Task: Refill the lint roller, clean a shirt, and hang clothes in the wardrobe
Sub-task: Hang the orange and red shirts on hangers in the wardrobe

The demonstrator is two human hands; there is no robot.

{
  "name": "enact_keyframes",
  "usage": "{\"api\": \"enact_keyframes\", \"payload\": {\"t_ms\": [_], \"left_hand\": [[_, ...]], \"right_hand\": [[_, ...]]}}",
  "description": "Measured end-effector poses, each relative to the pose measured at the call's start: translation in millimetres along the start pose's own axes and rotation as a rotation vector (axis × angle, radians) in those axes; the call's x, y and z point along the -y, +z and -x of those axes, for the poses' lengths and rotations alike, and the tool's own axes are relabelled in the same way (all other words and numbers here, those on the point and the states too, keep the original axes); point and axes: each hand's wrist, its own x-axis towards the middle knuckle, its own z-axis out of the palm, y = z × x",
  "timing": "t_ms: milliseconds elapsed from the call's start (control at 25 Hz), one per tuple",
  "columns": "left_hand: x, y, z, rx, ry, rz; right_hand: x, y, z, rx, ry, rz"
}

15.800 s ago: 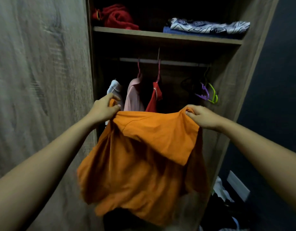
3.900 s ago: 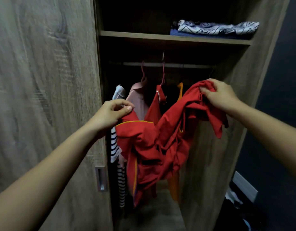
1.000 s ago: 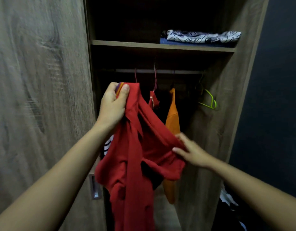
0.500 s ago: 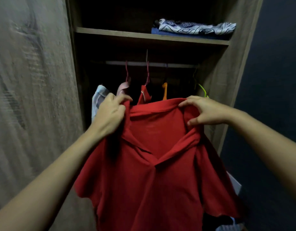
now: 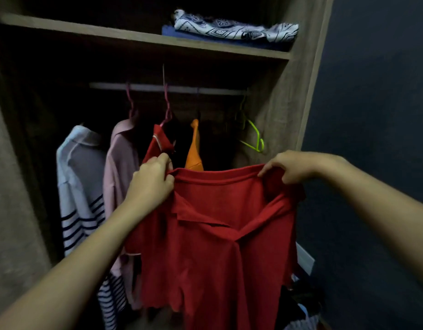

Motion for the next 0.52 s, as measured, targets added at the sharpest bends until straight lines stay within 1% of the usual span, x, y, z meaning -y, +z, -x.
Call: {"api": "enact_keyframes", "payload": {"t_ms": [80, 160, 240, 360, 440, 520], "left_hand": [[-10, 7, -20, 0.110, 0.102, 0.168], [-26, 18, -36, 0.223, 0.128, 0.364], [-44, 34, -52, 0.208, 0.142, 0.400], [-75, 62, -84, 0.162, 0.134, 0.456], [-93, 87, -120, 0.148, 0.065, 0.487], [-112, 116, -157, 0.149, -0.037, 0.573]], "right_hand": [[-13, -4, -15, -0.142, 0.074, 0.184], [-29, -2, -35, -0.240, 0.090, 0.434], [-45, 3, -54, -0.241, 0.071, 0.631], [-68, 14, -71, -0.242, 0.023, 0.779], [-78, 20, -77, -0.259, -0.008, 0.832], [-83, 23, -81, -0.272, -0.035, 0.870]]}}
